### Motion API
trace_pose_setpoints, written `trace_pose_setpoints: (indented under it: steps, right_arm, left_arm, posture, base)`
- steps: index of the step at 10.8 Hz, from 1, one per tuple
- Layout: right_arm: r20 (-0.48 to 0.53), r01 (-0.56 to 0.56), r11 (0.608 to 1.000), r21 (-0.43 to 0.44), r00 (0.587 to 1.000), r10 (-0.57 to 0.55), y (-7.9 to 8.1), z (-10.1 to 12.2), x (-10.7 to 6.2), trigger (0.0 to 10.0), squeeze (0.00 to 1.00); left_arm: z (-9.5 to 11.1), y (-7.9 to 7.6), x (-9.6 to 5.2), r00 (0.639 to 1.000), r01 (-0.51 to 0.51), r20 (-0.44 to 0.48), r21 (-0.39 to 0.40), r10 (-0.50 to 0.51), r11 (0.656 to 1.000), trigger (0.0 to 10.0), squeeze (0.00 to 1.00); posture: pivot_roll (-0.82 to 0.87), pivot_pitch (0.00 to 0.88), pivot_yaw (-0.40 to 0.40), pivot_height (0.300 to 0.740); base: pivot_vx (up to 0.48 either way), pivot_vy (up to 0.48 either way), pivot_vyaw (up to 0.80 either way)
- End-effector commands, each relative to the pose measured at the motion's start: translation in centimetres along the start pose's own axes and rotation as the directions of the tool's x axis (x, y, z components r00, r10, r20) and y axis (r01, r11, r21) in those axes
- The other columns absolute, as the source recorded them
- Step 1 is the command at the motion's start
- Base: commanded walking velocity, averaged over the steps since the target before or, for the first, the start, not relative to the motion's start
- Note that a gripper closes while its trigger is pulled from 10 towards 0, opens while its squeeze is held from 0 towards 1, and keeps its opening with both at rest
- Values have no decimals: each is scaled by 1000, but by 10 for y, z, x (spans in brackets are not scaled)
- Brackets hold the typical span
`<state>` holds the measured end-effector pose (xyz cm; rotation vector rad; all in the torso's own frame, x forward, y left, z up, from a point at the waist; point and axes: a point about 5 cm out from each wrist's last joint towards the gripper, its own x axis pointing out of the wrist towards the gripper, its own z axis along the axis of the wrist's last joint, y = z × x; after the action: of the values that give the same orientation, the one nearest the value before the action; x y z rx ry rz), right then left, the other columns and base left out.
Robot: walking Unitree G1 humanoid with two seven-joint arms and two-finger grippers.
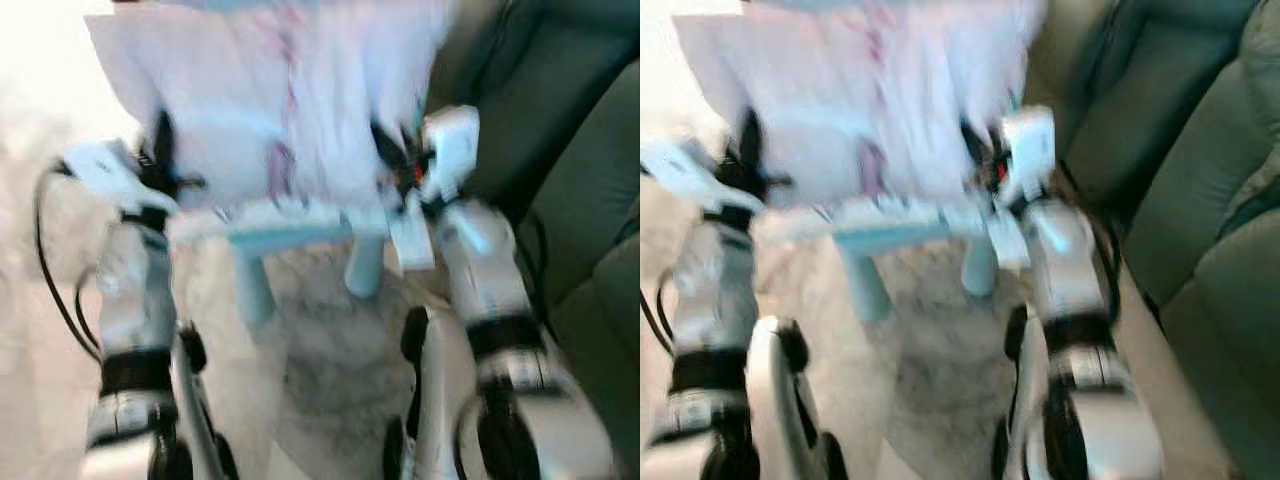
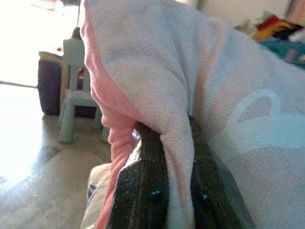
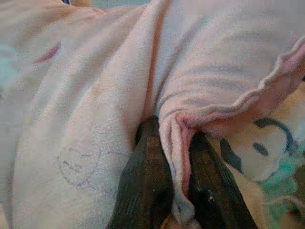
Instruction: Move the pillow to the sofa
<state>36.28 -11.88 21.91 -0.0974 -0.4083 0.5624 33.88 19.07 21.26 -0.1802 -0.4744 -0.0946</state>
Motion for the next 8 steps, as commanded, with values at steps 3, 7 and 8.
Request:
trace_pose_setpoints:
  steps: [3,7,8]
  right_arm:
    - [27,133,985,-109,991,-130,1,16,-25,0,0]
    - [-70,282,957,-64,956,-287,-1,-8,-44,0,0]
    - [-110,266,963,-52,956,-270,0,-19,-38,0,0]
  left_arm:
    - [-7,-24,-27,992,103,-80,40,-100,994,0,0]
    - [-18,-27,-39,995,-24,-91,42,28,999,0,0]
    - [-17,-21,-40,994,-65,-88,50,70,997,0,0]
  posture:
    - [-155,0,52,352]
    - [-160,0,29,352]
    - [-151,0,19,352]
  base:
    - [0,0,0]
    - [0,0,0]
    - [0,0,0]
